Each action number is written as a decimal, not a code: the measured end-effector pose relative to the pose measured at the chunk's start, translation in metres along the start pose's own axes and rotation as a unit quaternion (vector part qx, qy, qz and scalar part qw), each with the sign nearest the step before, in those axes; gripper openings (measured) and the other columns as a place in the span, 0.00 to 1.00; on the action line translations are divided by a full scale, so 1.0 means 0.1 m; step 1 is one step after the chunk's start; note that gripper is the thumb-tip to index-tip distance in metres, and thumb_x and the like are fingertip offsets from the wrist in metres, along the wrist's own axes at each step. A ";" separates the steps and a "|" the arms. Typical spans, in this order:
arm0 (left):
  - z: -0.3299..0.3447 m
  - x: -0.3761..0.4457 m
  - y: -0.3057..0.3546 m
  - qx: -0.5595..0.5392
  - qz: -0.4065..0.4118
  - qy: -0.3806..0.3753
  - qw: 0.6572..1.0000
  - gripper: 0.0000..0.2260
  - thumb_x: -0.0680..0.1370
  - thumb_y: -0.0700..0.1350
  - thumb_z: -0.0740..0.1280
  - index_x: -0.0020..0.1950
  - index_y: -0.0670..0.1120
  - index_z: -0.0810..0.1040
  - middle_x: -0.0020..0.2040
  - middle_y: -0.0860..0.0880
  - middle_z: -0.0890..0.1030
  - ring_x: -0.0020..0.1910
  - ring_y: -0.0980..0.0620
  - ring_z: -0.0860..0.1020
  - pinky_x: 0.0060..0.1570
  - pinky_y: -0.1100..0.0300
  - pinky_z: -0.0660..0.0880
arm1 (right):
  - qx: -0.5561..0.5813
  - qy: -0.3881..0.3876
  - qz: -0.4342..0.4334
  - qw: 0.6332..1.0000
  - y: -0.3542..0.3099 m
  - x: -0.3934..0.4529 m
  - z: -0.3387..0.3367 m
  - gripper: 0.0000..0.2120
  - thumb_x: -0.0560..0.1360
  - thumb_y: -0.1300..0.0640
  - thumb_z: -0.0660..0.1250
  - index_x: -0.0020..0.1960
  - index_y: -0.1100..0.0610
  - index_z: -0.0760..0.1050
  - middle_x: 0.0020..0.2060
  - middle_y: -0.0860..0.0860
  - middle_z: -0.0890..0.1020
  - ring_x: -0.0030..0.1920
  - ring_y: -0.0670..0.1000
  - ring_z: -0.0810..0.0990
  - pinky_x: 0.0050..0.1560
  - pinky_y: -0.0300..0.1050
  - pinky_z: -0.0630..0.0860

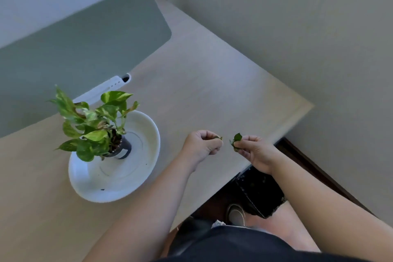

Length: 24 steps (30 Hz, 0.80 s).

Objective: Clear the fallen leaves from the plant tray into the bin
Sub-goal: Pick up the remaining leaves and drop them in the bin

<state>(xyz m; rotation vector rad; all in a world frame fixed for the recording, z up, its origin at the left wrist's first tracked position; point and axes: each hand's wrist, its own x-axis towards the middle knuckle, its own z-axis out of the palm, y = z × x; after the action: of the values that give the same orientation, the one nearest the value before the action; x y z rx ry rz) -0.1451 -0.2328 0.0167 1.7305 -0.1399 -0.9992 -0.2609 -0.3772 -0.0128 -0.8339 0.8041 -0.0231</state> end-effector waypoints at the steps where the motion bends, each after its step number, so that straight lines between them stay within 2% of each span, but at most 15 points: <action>1: 0.24 0.05 0.01 0.016 -0.005 -0.030 0.999 0.08 0.69 0.31 0.72 0.35 0.43 0.78 0.29 0.46 0.79 0.26 0.54 0.76 0.30 0.65 0.75 | 0.011 0.026 -0.013 1.000 -0.04 -0.08 -0.21 0.11 0.72 0.73 0.67 0.35 0.60 0.73 0.29 0.51 0.83 0.31 0.46 0.83 0.33 0.33 0.78; 3: 0.58 0.11 -0.01 0.049 -0.017 -0.067 0.996 0.07 0.67 0.34 0.74 0.35 0.44 0.79 0.30 0.46 0.80 0.28 0.52 0.76 0.33 0.63 0.76 | 0.018 0.075 -0.029 0.997 -0.05 -0.18 -0.51 0.11 0.71 0.73 0.68 0.35 0.60 0.74 0.29 0.52 0.82 0.31 0.47 0.83 0.33 0.34 0.79; 6: 1.17 0.16 -0.04 0.108 -0.031 -0.116 0.987 0.09 0.67 0.33 0.73 0.34 0.45 0.77 0.28 0.49 0.78 0.26 0.54 0.74 0.32 0.64 0.75 | 0.030 0.175 -0.045 0.983 -0.04 -0.33 -1.00 0.11 0.70 0.74 0.69 0.35 0.61 0.75 0.32 0.55 0.81 0.33 0.49 0.82 0.34 0.36 0.80; 10: 1.72 0.27 -0.10 0.210 -0.033 -0.164 0.963 0.07 0.68 0.36 0.71 0.35 0.46 0.77 0.28 0.49 0.79 0.28 0.54 0.75 0.37 0.61 0.76 | 0.054 0.268 -0.035 0.961 0.05 -0.45 -1.47 0.10 0.70 0.74 0.70 0.35 0.61 0.75 0.37 0.57 0.80 0.37 0.53 0.80 0.45 0.41 0.81; 14: 2.09 0.47 -0.20 0.265 -0.044 -0.197 0.943 0.06 0.73 0.36 0.71 0.41 0.45 0.76 0.34 0.48 0.80 0.31 0.55 0.77 0.36 0.65 0.78 | 0.079 0.332 -0.006 0.940 0.18 -0.44 -1.80 0.08 0.72 0.72 0.68 0.38 0.62 0.77 0.40 0.58 0.81 0.38 0.52 0.81 0.38 0.37 0.82; 15: 2.14 0.52 -0.22 0.271 -0.046 -0.196 0.941 0.06 0.74 0.36 0.71 0.43 0.45 0.77 0.36 0.47 0.80 0.33 0.54 0.78 0.39 0.64 0.80 | 0.089 0.345 -0.002 0.934 0.21 -0.41 -1.85 0.07 0.73 0.72 0.68 0.39 0.62 0.77 0.41 0.58 0.80 0.39 0.51 0.81 0.36 0.36 0.81; 17: 2.23 0.62 -0.30 0.292 -0.051 -0.191 0.936 0.04 0.77 0.38 0.68 0.47 0.46 0.80 0.39 0.48 0.81 0.40 0.52 0.81 0.50 0.57 0.81 | 0.095 0.359 0.017 0.928 0.26 -0.36 -1.94 0.05 0.74 0.71 0.66 0.45 0.64 0.79 0.46 0.58 0.81 0.44 0.52 0.81 0.39 0.37 0.81; 19: 2.28 0.69 -0.36 0.318 -0.058 -0.189 0.927 0.10 0.79 0.39 0.64 0.57 0.45 0.81 0.44 0.49 0.82 0.47 0.51 0.82 0.56 0.56 0.79 | 0.087 0.352 0.046 0.931 0.28 -0.33 -1.99 0.10 0.76 0.67 0.64 0.57 0.65 0.78 0.54 0.59 0.80 0.52 0.55 0.80 0.50 0.42 0.79; 21: 2.32 0.72 -0.40 0.334 -0.065 -0.191 0.921 0.14 0.80 0.39 0.62 0.64 0.45 0.79 0.50 0.47 0.81 0.50 0.51 0.82 0.56 0.57 0.79 | 0.083 0.337 0.078 0.935 0.27 -0.34 -2.01 0.16 0.79 0.64 0.61 0.66 0.64 0.72 0.61 0.59 0.77 0.60 0.58 0.77 0.56 0.46 0.76; 24: 2.34 0.73 -0.42 0.338 -0.074 -0.192 0.919 0.16 0.81 0.37 0.59 0.67 0.45 0.76 0.53 0.46 0.80 0.49 0.51 0.80 0.53 0.59 0.78 | 0.076 0.325 0.100 0.937 0.29 -0.37 -2.06 0.18 0.80 0.65 0.57 0.68 0.66 0.68 0.69 0.59 0.71 0.68 0.59 0.73 0.63 0.51 0.71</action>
<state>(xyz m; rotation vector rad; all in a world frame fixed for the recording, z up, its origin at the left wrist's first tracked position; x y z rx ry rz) -0.2723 -0.4266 -0.0738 2.1563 -0.6823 -1.5195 -0.4282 -0.4795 -0.0908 -0.5901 1.4900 -0.1857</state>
